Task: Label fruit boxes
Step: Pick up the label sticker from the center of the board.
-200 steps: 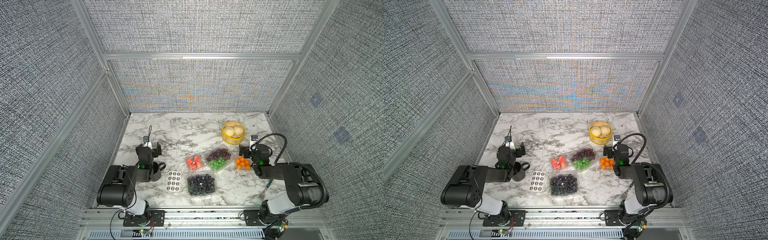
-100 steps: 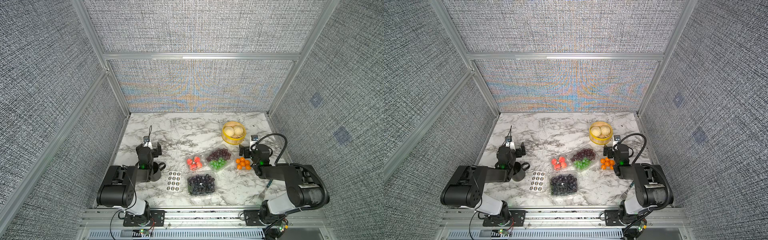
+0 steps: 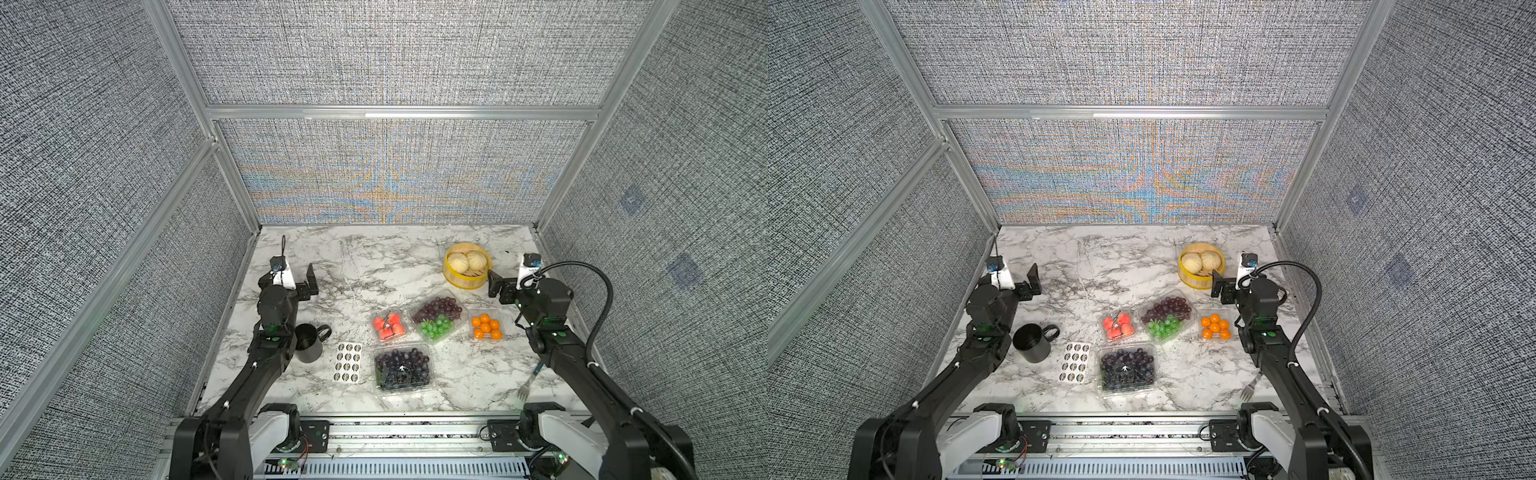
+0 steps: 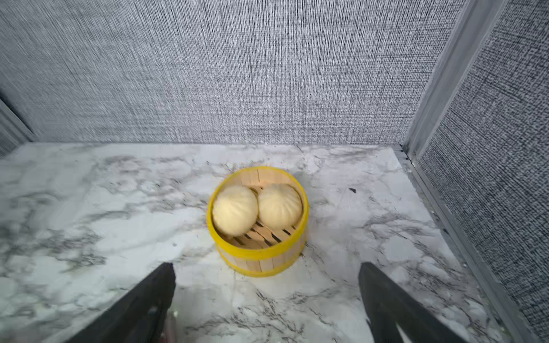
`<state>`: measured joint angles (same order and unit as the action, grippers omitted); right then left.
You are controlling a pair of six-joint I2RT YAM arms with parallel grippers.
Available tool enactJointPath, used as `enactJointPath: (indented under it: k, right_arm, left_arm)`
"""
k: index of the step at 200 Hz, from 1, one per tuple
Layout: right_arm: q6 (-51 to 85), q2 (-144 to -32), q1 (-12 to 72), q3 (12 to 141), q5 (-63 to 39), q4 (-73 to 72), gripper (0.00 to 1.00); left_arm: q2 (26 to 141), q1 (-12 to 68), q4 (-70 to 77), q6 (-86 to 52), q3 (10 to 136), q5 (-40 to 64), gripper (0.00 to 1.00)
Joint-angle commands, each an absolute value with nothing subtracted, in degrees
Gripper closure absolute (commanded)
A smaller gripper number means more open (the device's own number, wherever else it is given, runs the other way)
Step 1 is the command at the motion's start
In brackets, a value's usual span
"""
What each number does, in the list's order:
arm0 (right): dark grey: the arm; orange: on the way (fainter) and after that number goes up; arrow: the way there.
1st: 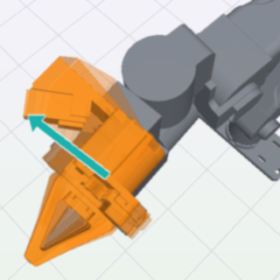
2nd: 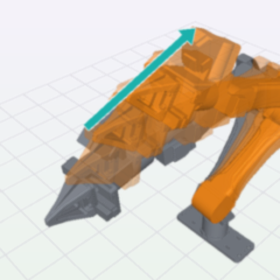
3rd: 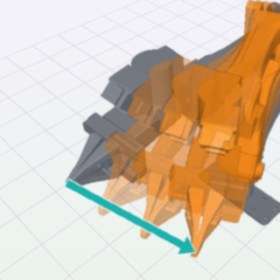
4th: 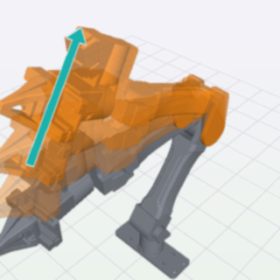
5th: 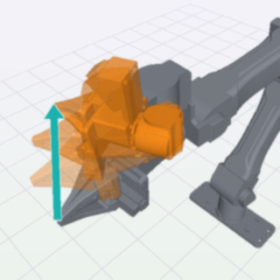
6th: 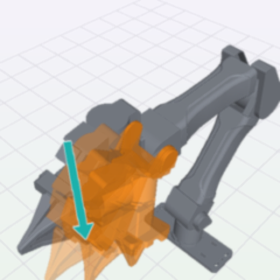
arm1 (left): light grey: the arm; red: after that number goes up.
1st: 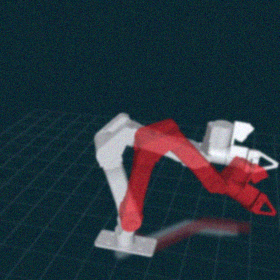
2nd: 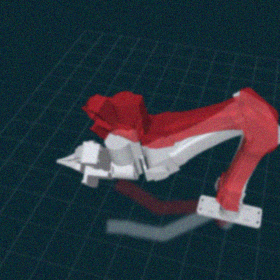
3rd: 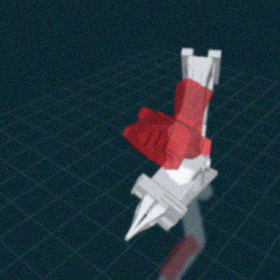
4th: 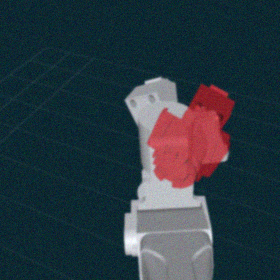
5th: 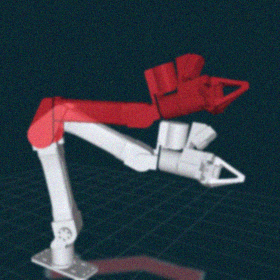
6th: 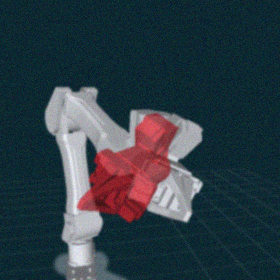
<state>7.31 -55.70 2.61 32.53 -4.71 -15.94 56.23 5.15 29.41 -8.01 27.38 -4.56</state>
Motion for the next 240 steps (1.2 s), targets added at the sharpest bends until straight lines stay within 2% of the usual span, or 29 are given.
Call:
enactJointPath:
  k: [1,8,23,45,52,64,86,106,130,165,180,216,240]
  right_arm:
    - [33.1,-52.4,2.2,35.2,-0.4,4.4,0.01]
    - [36.9,-50.7,1.4,35.7,-4.0,8.7,0.01]
    - [30.9,-46.9,1.1,34.4,-16.7,5.3,0.01]
    - [32.0,-44.1,1.4,35.4,-26.7,7.8,0.01]
    - [31.5,-43.9,1.9,36.3,-29.5,9.9,0.01]
    - [30.2,-43.1,3.6,36.9,-30.7,12.6,0.01]
    - [28.7,-40.8,8.1,37.1,-28.2,14.8,0.01]
    - [27.8,-40.8,12.3,38.0,-27.3,15.9,0.01]
    - [25.3,-41.4,18.3,40.7,-26.5,18.2,0.01]
    - [22.7,-44.6,26.4,42.7,-24.7,18.1,0.01]
    - [21.9,-46.5,28.5,43.3,-23.4,18.1,0.01]
    - [20.7,-47.7,30.4,43.6,-21.3,18.4,0.01]
    - [20.7,-46.9,30.4,42.8,-20.4,18.4,0.01]
  left_arm:
    - [50.2,5.1,20.7,-18.5,28.9,9.6,0.00]
    - [48.5,5.1,19.6,-21.4,29.4,14.6,0.00]
    - [45.4,5.1,17.3,-30.7,29.4,20.4,0.00]
    - [44.3,5.1,30.7,-38.9,23.0,28.9,0.00]
    - [44.4,5.3,31.4,-37.6,23.3,32.3,0.00]
    - [43.5,6.7,19.0,-36.3,28.1,34.2,0.00]
    - [38.4,13.8,-4.9,-30.3,33.7,18.6,0.00]
    - [35.9,17.0,-13.0,-30.2,34.2,14.5,0.00]
    - [38.2,21.4,-22.5,-31.4,35.5,10.0,0.00]
    - [41.3,29.8,-26.1,-32.3,34.9,3.0,0.03]
    - [43.6,32.7,-26.9,-32.3,34.8,1.4,0.08]
    - [50.9,42.2,-29.7,-34.7,34.9,-6.4,0.10]
    - [52.8,43.6,-32.6,-37.4,34.0,-9.9,0.09]
